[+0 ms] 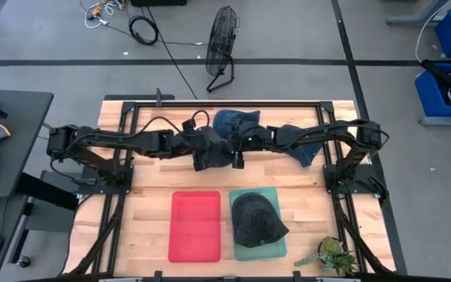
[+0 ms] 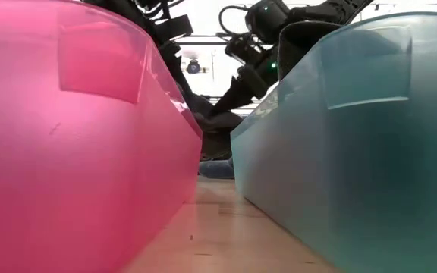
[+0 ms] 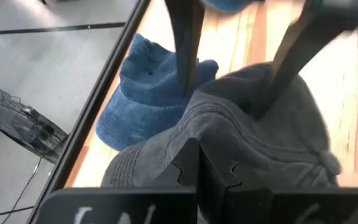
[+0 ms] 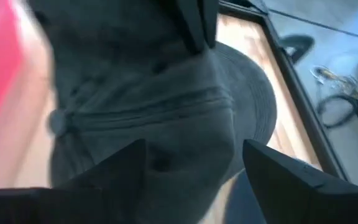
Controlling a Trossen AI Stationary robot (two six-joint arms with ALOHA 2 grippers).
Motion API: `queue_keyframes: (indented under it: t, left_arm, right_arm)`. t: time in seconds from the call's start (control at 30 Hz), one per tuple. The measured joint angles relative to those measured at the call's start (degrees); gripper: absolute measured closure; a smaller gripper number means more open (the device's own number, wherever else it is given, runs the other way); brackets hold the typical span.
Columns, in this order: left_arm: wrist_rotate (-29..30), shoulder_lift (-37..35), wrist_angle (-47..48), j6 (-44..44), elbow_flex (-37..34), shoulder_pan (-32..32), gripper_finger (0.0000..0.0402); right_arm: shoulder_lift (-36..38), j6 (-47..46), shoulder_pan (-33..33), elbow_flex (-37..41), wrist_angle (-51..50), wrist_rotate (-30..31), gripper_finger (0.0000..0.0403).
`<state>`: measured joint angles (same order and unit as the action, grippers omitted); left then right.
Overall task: Pick & Place hat
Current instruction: Put the black cap into the green bin
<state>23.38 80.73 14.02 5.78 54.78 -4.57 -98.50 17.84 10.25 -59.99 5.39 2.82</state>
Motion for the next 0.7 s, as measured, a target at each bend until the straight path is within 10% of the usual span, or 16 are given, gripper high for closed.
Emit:
queue_keyframes:
  t: [0.27, 0.7]
  left_arm:
    - [0.1, 0.0, -2.0, 2.4, 0.0, 2.0, 0.0398]
    - [1.7, -0.1, 0.2, -0.7, 0.0, -1.3, 0.0327]
  right_arm:
    - [-1.2, -2.8, 0.2, 0.0, -1.0, 5.7, 0.0163]
    - [-1.1, -8.7, 0.2, 0.0, -7.3, 6.0, 0.0389]
